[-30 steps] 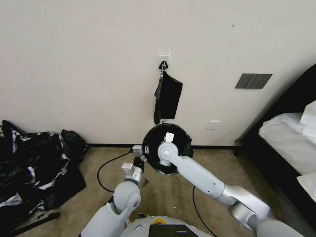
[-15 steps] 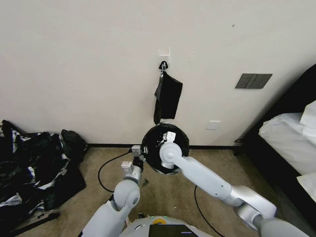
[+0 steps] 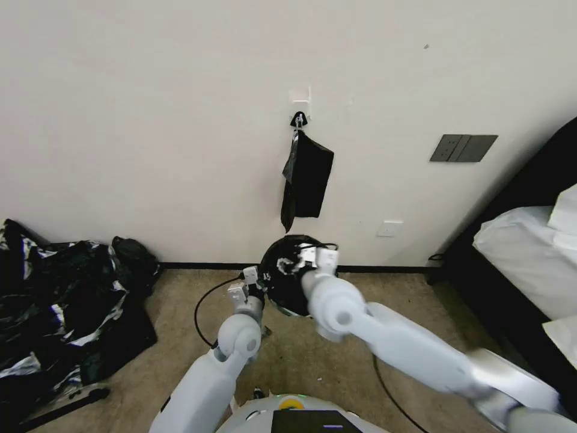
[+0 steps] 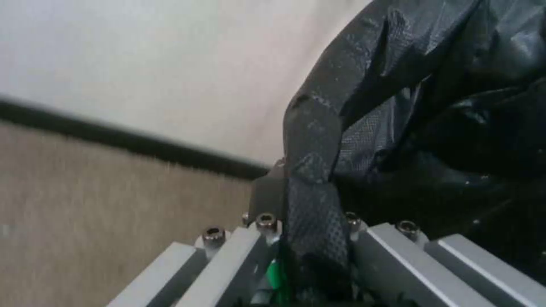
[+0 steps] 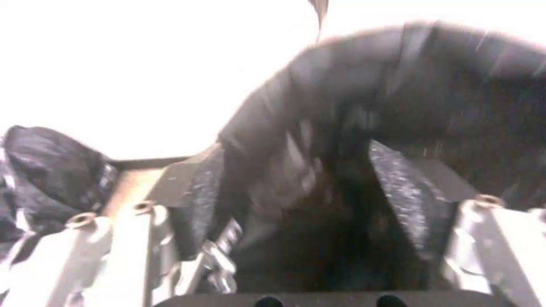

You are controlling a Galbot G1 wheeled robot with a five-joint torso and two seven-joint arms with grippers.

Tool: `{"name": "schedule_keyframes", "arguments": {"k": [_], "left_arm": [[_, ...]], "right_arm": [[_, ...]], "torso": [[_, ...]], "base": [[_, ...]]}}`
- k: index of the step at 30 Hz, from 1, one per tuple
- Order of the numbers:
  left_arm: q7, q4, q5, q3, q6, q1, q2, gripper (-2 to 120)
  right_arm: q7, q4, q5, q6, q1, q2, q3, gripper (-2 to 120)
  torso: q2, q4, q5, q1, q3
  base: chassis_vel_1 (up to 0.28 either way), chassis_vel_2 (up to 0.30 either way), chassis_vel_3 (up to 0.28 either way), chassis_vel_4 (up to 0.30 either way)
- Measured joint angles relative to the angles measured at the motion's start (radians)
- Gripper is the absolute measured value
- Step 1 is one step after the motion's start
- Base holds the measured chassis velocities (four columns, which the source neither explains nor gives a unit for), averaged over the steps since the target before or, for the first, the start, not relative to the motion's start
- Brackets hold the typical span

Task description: Place a trash bag onto the trash bin.

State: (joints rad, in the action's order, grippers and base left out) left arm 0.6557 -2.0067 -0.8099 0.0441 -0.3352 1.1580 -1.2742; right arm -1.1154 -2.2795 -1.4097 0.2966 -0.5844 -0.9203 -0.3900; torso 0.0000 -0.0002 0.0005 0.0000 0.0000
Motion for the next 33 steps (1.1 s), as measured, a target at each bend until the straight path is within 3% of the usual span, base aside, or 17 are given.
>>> {"name": "schedule_keyframes", "arguments": {"k": [3,10,14,25,33], "left_arm": [[0.071,0.024,-0.103,-0.010,-0.049,-0.015,-0.016,1],[0.154,0.095,-0.193,-0.053,-0.100,-0.033,-0.048,1],[0.165,0.154,-0.186,-0.095,-0.102,-0.049,-0.065,1],[0.166,0.189,-0.151,-0.126,-0.099,-0.063,-0.074,3],[0.161,0.128,-0.123,-0.124,-0.103,-0.051,-0.042,28]], "right_arm": [[0.129,-0.093,0.128,-0.013,-0.087,0.126,0.089,86],[0.184,-0.191,0.299,-0.038,-0.181,0.229,0.159,100],[0.187,-0.201,0.368,-0.048,-0.221,0.223,0.173,100],[0.181,-0.152,0.383,-0.066,-0.212,0.181,0.184,100],[0.178,-0.137,0.376,-0.066,-0.201,0.188,0.192,100]], "torso": [[0.000,-0.0004,-0.0001,0.000,0.000],[0.000,0.0003,-0.0002,0.000,0.000],[0.000,0.0002,-0.0002,0.000,0.000],[0.000,0.0005,-0.0004,0.000,0.000],[0.000,-0.0001,-0.0007,0.000,0.000]], "base": [[0.000,0.000,0.000,0.000],[0.000,0.000,0.000,0.000],[0.000,0.000,0.000,0.000],[0.000,0.000,0.000,0.000],[0.000,0.000,0.000,0.000]]}}
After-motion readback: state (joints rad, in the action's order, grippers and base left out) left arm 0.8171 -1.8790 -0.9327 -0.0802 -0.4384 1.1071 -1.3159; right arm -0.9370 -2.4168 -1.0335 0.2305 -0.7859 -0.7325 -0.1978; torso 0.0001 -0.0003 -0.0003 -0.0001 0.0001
